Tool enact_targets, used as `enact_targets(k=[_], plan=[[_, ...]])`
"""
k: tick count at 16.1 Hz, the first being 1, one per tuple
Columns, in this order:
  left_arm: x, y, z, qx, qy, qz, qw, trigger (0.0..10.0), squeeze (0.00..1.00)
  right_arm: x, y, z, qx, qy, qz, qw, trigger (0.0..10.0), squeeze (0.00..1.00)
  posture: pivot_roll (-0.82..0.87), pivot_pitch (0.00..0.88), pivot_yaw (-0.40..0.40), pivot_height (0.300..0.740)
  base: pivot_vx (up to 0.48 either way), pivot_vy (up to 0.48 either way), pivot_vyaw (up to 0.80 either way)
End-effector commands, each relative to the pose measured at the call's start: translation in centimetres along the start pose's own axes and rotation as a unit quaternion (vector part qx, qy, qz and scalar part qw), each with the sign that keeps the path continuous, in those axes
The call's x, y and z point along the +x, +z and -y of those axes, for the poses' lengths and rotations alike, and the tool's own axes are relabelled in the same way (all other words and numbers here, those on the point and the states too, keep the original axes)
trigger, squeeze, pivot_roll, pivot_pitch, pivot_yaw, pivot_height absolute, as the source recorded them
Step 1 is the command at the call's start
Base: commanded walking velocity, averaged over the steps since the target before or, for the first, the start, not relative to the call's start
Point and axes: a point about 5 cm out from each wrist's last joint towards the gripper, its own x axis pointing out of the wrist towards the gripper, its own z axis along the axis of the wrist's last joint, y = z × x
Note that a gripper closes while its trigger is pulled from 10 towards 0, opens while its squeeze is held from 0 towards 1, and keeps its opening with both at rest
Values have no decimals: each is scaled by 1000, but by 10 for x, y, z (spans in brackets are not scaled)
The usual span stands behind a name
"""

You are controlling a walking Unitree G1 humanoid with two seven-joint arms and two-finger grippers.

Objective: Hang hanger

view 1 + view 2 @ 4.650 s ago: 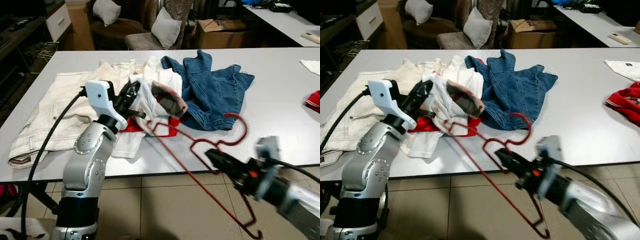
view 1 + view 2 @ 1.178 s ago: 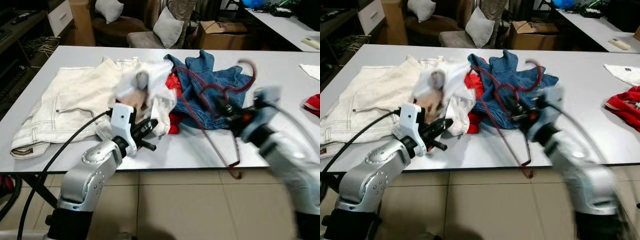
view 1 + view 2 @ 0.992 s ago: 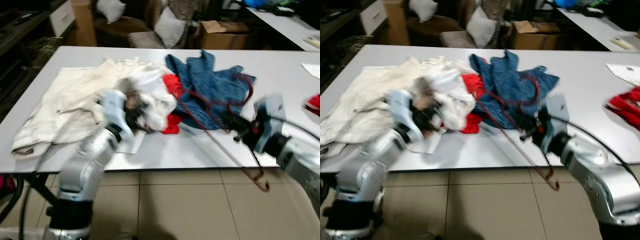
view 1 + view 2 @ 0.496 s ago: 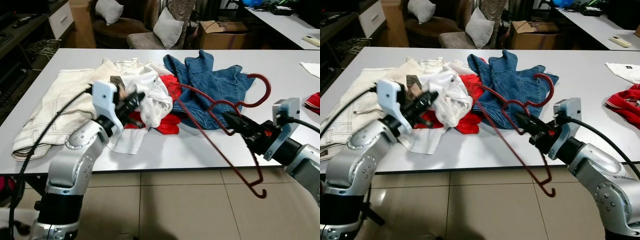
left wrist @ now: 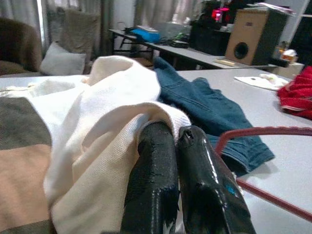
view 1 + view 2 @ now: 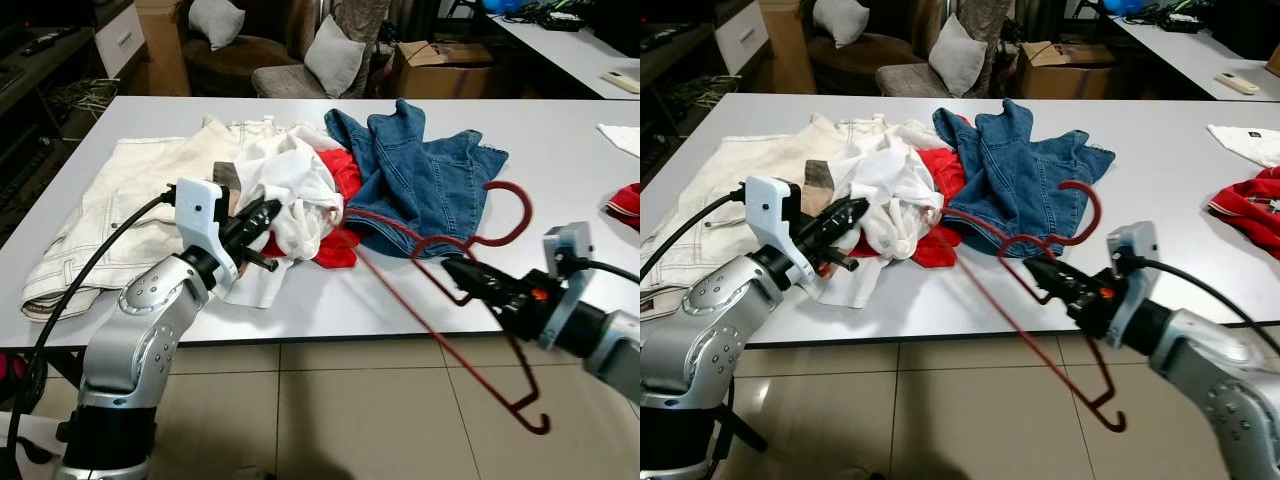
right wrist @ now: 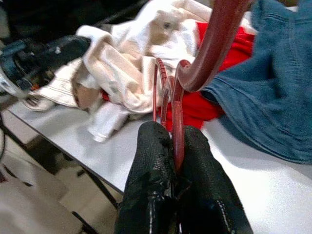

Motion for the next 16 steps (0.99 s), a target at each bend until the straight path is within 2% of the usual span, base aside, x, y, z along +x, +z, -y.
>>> enact_targets(k=[1, 4, 8, 10, 13, 16], plan=[[-2, 0, 3, 5, -17, -4, 1000, 0, 0, 7, 3, -2, 1, 23, 7, 1000, 10000, 0, -125, 0, 4, 740, 0, 0, 0], [-3, 5, 2, 10, -28, -1, 1000, 0, 0, 19, -3, 0, 11, 40, -8, 999, 10000, 0, -112, 0, -1, 740, 0, 0, 0], [-8, 9, 11, 11, -84, 1, 996, 0, 0, 35, -6, 10, 17, 20, -16, 1000, 10000, 0, -99, 0, -5, 740, 0, 0, 0], [-17, 8, 21, 8, -151, -13, 988, 0, 0, 47, -2, 17, 22, 7, -8, 1000, 10000, 0, -91, 0, -9, 740, 0, 0, 0], [-27, 0, 22, 13, -186, -56, 981, 0, 0, 56, -1, 18, 24, 20, -8, 999, 10000, 0, -90, 0, -9, 740, 0, 0, 0], [-33, -5, 26, 3, -220, -84, 972, 0, 0, 72, -7, 20, 25, 33, -26, 999, 10000, 0, -83, 0, -9, 740, 0, 0, 0]])
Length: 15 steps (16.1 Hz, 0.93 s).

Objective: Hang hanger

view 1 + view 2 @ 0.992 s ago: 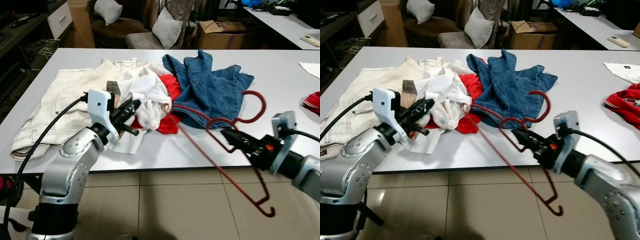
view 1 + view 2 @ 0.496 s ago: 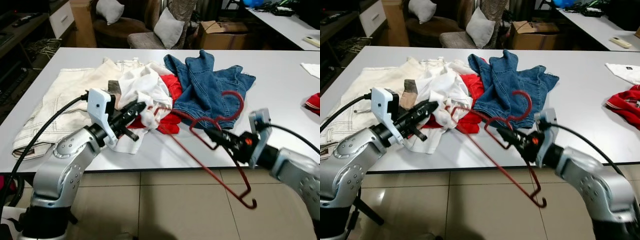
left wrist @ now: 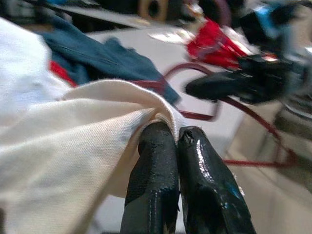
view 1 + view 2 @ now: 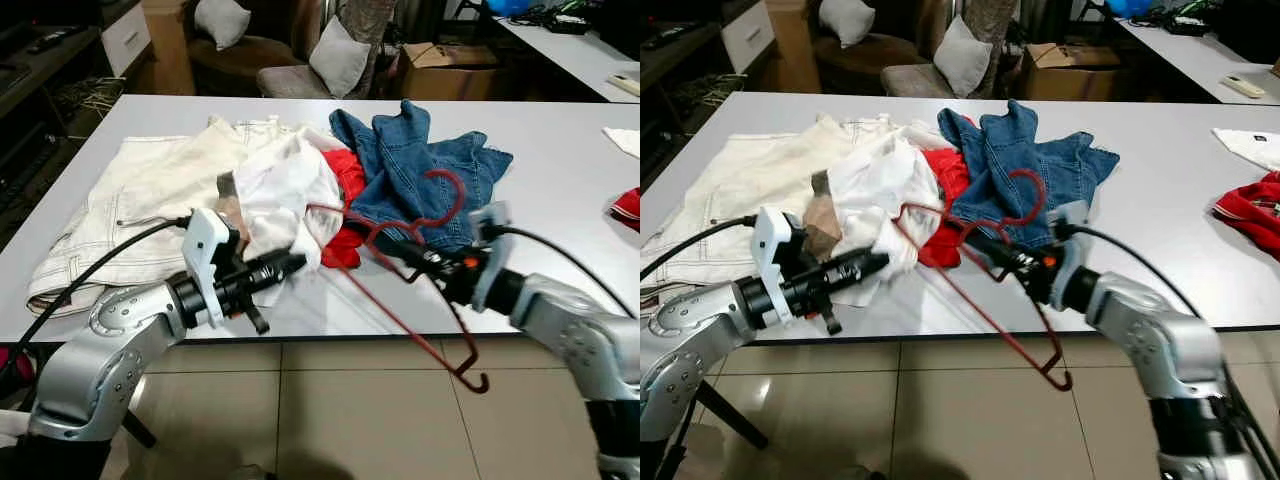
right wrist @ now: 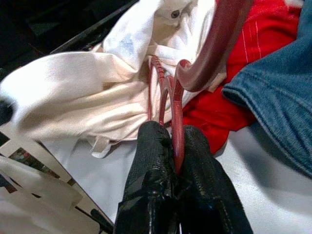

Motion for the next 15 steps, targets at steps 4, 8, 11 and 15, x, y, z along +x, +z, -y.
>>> enact_targets(k=[4, 8, 11, 15], plan=[[-3, -4, 6, -2, -16, -19, 1000, 0, 0, 21, 14, 3, -29, -5, 17, 999, 10000, 0, -70, 0, -16, 740, 0, 0, 0], [-7, 16, -21, 9, 97, 47, 994, 0, 0, 18, 46, 20, -46, -87, 100, 990, 10000, 0, -53, 0, -27, 740, 0, 0, 0], [-11, 39, -36, -21, 153, 135, 979, 0, 0, -3, 63, -6, -52, -2, 155, 986, 10000, 0, -57, 0, -24, 740, 0, 0, 0], [-4, 28, -34, -19, 148, 101, 984, 0, 0, -16, 42, -21, -81, 3, 135, 988, 10000, 0, -75, 0, -5, 740, 0, 0, 0]])
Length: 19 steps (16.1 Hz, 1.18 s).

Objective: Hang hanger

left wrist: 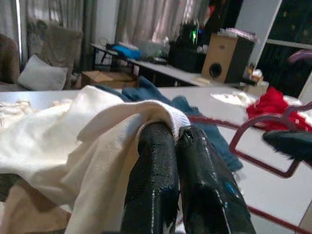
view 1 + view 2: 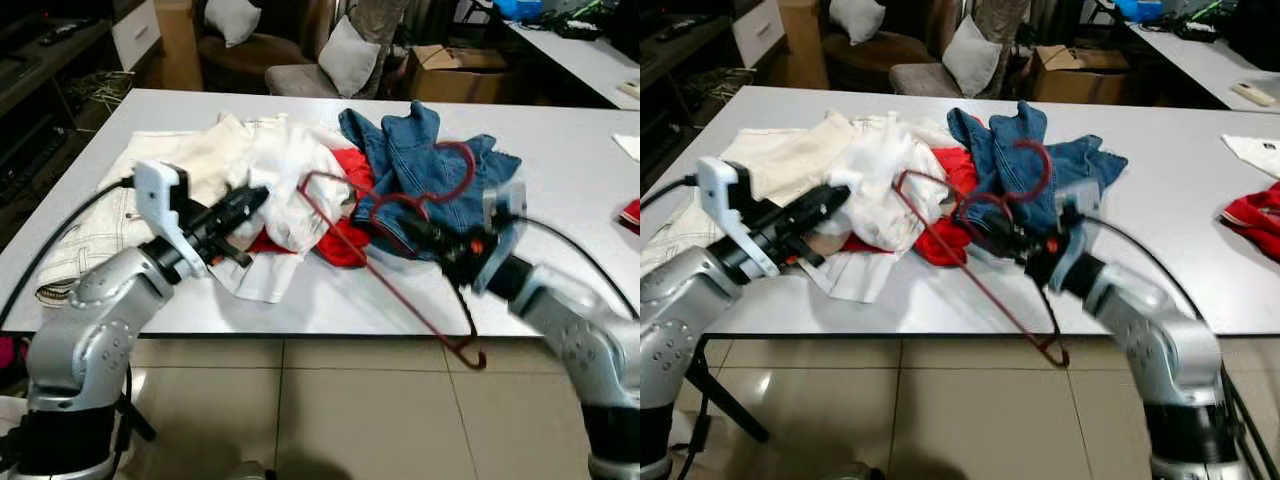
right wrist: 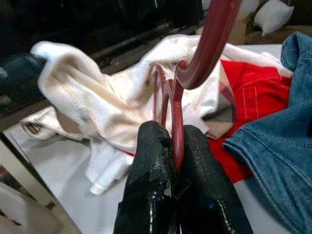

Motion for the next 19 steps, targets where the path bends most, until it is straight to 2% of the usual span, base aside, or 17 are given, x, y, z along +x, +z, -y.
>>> enact_targets(k=[1, 2, 3, 4, 5, 6, 7, 8, 9, 11, 12, 14, 15, 16, 18, 19], plan=[[1, -6, 0, 1, 4, -17, 1000, 0, 0, -7, 31, -7, -11, 11, 73, 997, 10000, 0, -82, 0, -1, 740, 0, 0, 0], [2, -7, 0, 3, 5, -22, 1000, 0, 0, -10, 31, -6, 13, 3, 69, 998, 10000, 0, -85, 0, 1, 740, 0, 0, 0], [4, -20, 3, 21, -4, -68, 997, 0, 0, -19, -3, 3, -35, -58, -80, 995, 10000, 0, -95, 0, 7, 740, 0, 0, 0], [4, -27, 6, 25, -9, -90, 996, 0, 0, -23, -11, 3, -32, -64, -99, 992, 10000, 0, -96, 0, 8, 740, 0, 0, 0], [0, -37, 5, 32, -7, -126, 991, 0, 0, -27, -13, 8, -54, -96, -120, 987, 10000, 0, -103, 0, 11, 740, 0, 0, 0], [-3, -44, 2, 30, 7, -152, 988, 0, 0, -28, -7, 9, -78, -107, -106, 986, 10000, 0, -107, 0, 12, 740, 0, 0, 0], [-5, -47, -1, 33, 18, -162, 986, 0, 0, -25, 2, 4, -60, -90, -62, 992, 10000, 0, -110, 0, 14, 740, 0, 0, 0], [-7, -53, -8, 33, 46, -180, 982, 0, 0, -23, 22, -8, -28, -46, 23, 998, 10000, 0, -114, 0, 16, 740, 0, 0, 0], [-7, -53, -16, 42, 81, -181, 979, 0, 0, -25, 29, -8, 0, -55, 54, 997, 10000, 0, -120, 0, 15, 740, 0, 0, 0], [-6, -52, -20, 38, 111, -176, 977, 0, 0, -29, 5, 7, -24, -123, -38, 991, 10000, 0, -124, 0, 13, 740, 0, 0, 0], [-7, -52, -19, 41, 107, -174, 978, 0, 0, -29, -1, 4, -13, -119, -38, 992, 10000, 0, -123, 0, 12, 740, 0, 0, 0], [-3, -44, -14, 36, 97, -131, 986, 0, 0, -29, -12, 0, 15, -108, -41, 993, 10000, 0, -120, 0, 9, 740, 0, 0, 0], [0, -36, -11, 28, 86, -99, 991, 0, 0, -30, -22, 2, 26, -111, -60, 992, 10000, 0, -113, 0, 8, 740, 0, 0, 0], [1, -34, -10, 19, 83, -89, 992, 0, 0, -31, -25, 0, 33, -106, -65, 992, 10000, 0, -112, 0, 8, 740, 0, 0, 0], [4, -15, -3, -10, 60, -18, 998, 0, 0, -32, -31, -7, 55, -73, -63, 994, 10000, 0, -98, 0, 4, 740, 0, 0, 0], [5, -12, -2, -14, 58, -8, 998, 0, 0, -33, -31, -7, 59, -69, -61, 994, 10000, 0, -97, 0, 3, 740, 0, 0, 0]])
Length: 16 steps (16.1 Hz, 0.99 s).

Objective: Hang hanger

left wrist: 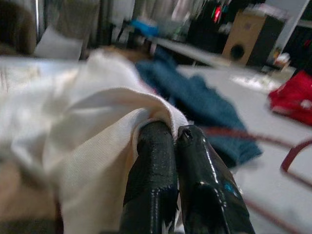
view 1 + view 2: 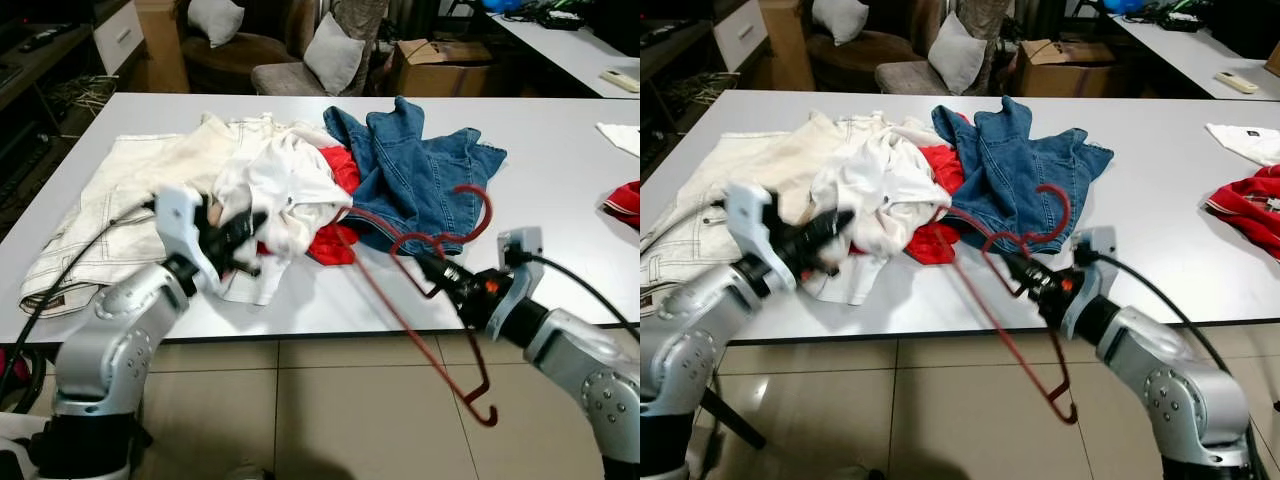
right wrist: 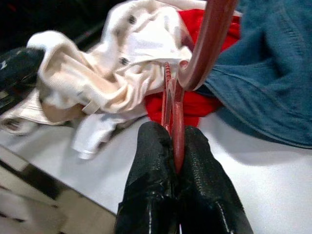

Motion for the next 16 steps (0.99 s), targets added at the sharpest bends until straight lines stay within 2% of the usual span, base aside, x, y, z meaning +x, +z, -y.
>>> enact_targets(k=[1, 3, 4, 6, 10, 11, 13, 16], plan=[[0, 10, 5, -3, -24, 28, 999, 0, 0, -6, -2, -3, 22, 24, 6, 999, 10000, 0, -98, 0, 4, 740, 0, 0, 0], [0, 11, 10, -6, -45, 32, 998, 0, 0, -11, -5, -1, 55, 44, 15, 997, 10000, 0, -99, 0, 5, 740, 0, 0, 0], [-2, 7, 17, -8, -72, 23, 997, 0, 0, -15, -11, 3, 95, 59, 22, 993, 10000, 0, -97, 0, 3, 740, 0, 0, 0], [-5, 2, 21, -3, -90, 4, 996, 0, 0, -15, -16, 7, 115, 65, 17, 991, 10000, 0, -95, 0, -1, 740, 0, 0, 0], [-14, -7, 28, 2, -134, -35, 990, 0, 0, -1, -17, 16, 158, 59, 20, 985, 10000, 0, -78, 0, -18, 740, 0, 0, 0], [-17, -9, 31, 0, -146, -42, 988, 0, 0, 8, -20, 17, 167, 61, 10, 984, 10000, 0, -69, 0, -26, 740, 0, 0, 0], [-20, -14, 33, 4, -153, -57, 987, 0, 0, 14, -16, 16, 179, 80, 21, 980, 10000, 0, -59, 0, -34, 740, 0, 0, 0], [-28, -24, 34, 9, -165, -98, 981, 0, 0, 24, -13, 21, 194, 72, 27, 978, 10000, 0, -50, 0, -40, 740, 0, 0, 0]])
